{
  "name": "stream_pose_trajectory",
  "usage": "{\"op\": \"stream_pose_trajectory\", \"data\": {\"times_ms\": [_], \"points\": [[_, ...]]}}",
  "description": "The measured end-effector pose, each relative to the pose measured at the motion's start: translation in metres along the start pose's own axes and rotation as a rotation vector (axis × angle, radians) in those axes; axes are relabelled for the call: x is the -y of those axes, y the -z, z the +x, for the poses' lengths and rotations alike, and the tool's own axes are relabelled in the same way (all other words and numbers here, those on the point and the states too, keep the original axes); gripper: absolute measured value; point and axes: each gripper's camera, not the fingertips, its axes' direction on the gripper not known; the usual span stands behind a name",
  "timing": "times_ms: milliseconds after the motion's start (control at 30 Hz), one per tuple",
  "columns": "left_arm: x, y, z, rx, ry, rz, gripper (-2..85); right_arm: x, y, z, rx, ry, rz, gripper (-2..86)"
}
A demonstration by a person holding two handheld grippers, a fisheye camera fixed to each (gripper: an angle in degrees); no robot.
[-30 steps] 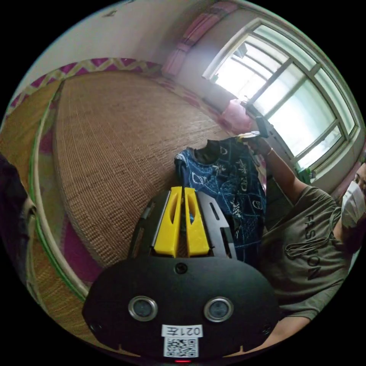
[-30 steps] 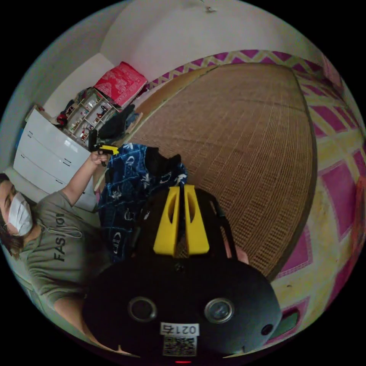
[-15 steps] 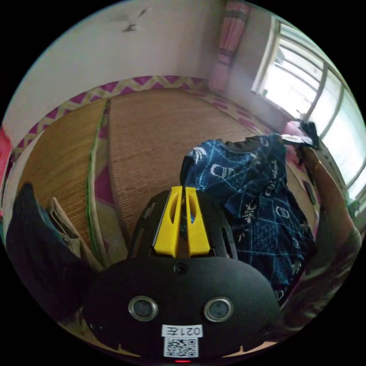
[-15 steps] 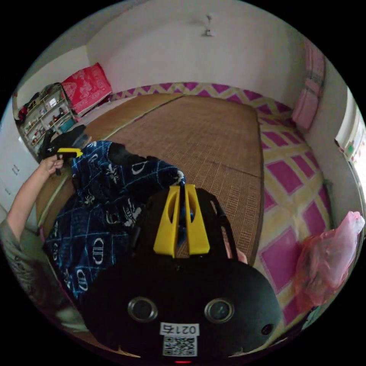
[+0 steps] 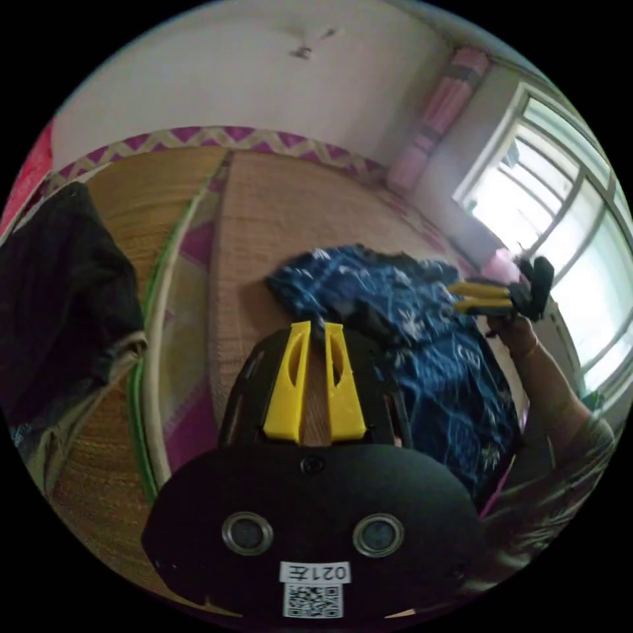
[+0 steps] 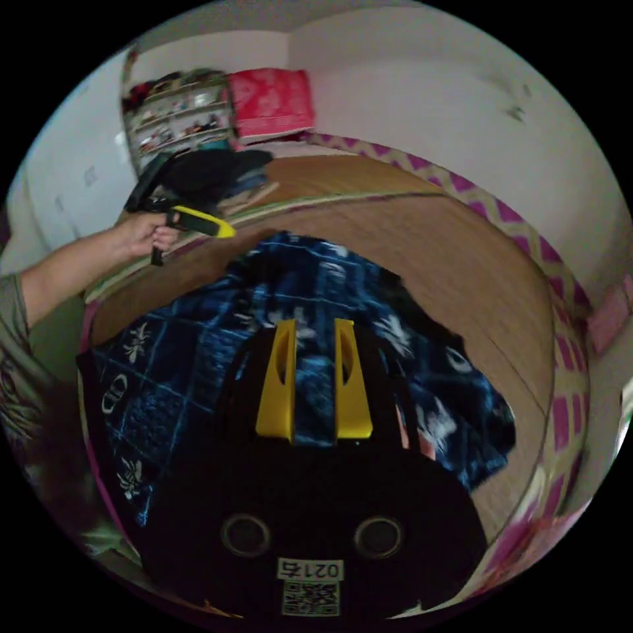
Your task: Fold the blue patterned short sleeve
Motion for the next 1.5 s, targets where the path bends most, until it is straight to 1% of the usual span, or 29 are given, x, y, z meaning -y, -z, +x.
{"op": "stream_pose_trajectory", "data": {"times_ms": [67, 133, 200, 267, 333, 400, 433, 467, 500, 533, 600, 700, 767, 800, 867, 900, 967, 1000, 1067, 1100, 1167, 1200, 1267, 1367, 1433, 1500], "points": [[-0.032, -0.015, 0.038, -0.007, -0.090, -0.069, 5.2, 0.030, -0.026, -0.055, -0.011, 0.119, -0.030, 8.6], [-0.055, -0.026, 0.061, 0.002, -0.123, -0.111, 5.9, 0.048, -0.043, -0.079, -0.049, 0.136, -0.047, 8.6], [-0.074, -0.034, 0.079, 0.024, -0.146, -0.129, 6.5, 0.062, -0.062, -0.084, -0.090, 0.093, -0.099, 9.1], [-0.094, -0.043, 0.098, 0.109, -0.187, -0.122, 6.8, 0.069, -0.082, -0.068, -0.054, -0.017, -0.162, 11.0], [-0.105, -0.048, 0.107, 0.144, -0.198, -0.101, 6.7, 0.065, -0.087, -0.051, 0.008, -0.087, -0.170, 11.7], [-0.111, -0.054, 0.114, 0.153, -0.194, -0.098, 6.5, 0.059, -0.083, -0.035, 0.087, -0.153, -0.146, 11.4], [-0.114, -0.058, 0.117, 0.154, -0.193, -0.100, 6.5, 0.055, -0.079, -0.026, 0.145, -0.182, -0.128, 10.0], [-0.118, -0.062, 0.121, 0.150, -0.192, -0.099, 6.5, 0.050, -0.073, -0.019, 0.219, -0.193, -0.097, 7.5], [-0.119, -0.064, 0.123, 0.150, -0.192, -0.099, 6.4, 0.048, -0.069, -0.017, 0.256, -0.191, -0.079, 5.6], [-0.123, -0.067, 0.127, 0.153, -0.194, -0.099, 6.4, 0.042, -0.059, -0.012, 0.292, -0.212, -0.046, 1.8], [-0.128, -0.072, 0.133, 0.150, -0.191, -0.098, 6.4, 0.032, -0.038, -0.005, 0.296, -0.245, 0.004, 0.6], [-0.136, -0.080, 0.144, 0.157, -0.191, -0.097, 6.2, 0.002, 0.029, 0.020, 0.235, -0.317, 0.134, -0.2], [-0.142, -0.087, 0.155, 0.171, -0.198, -0.096, 6.2, -0.045, 0.110, 0.060, 0.137, -0.417, 0.270, -0.4], [-0.144, -0.088, 0.158, 0.174, -0.200, -0.095, 6.2, -0.060, 0.132, 0.072, 0.116, -0.447, 0.303, -0.4], [-0.150, -0.094, 0.167, 0.178, -0.202, -0.095, 6.1, -0.133, 0.225, 0.123, -0.003, -0.568, 0.420, -0.5], [-0.151, -0.095, 0.169, 0.178, -0.202, -0.094, 6.1, -0.153, 0.248, 0.136, -0.038, -0.595, 0.440, -0.5], [-0.156, -0.100, 0.177, 0.171, -0.195, -0.094, 6.1, -0.245, 0.332, 0.182, -0.174, -0.733, 0.476, -0.5], [-0.158, -0.101, 0.179, 0.168, -0.192, -0.094, 6.1, -0.270, 0.350, 0.192, -0.191, -0.770, 0.487, -0.5], [-0.162, -0.104, 0.185, 0.154, -0.171, -0.093, 5.9, -0.370, 0.407, 0.222, -0.236, -0.937, 0.505, -0.5], [-0.163, -0.105, 0.186, 0.150, -0.167, -0.093, 5.9, -0.396, 0.417, 0.227, -0.243, -0.981, 0.514, -0.5], [-0.167, -0.108, 0.194, 0.145, -0.154, -0.092, 5.5, -0.494, 0.446, 0.240, -0.277, -1.154, 0.527, -0.5], [-0.168, -0.109, 0.196, 0.146, -0.154, -0.092, 5.5, -0.517, 0.450, 0.240, -0.288, -1.192, 0.530, -0.5], [-0.173, -0.112, 0.209, 0.163, -0.164, -0.091, 5.3, -0.599, 0.455, 0.240, -0.310, -1.334, 0.510, -0.4], [-0.179, -0.115, 0.226, 0.185, -0.188, -0.090, 5.2, -0.677, 0.439, 0.235, -0.280, -1.479, 0.451, -0.1], [-0.182, -0.116, 0.235, 0.194, -0.194, -0.090, 5.1, -0.709, 0.427, 0.230, -0.247, -1.535, 0.465, 0.2], [-0.185, -0.117, 0.243, 0.196, -0.196, -0.089, 5.1, -0.727, 0.420, 0.225, -0.202, -1.548, 0.519, 1.0]]}}
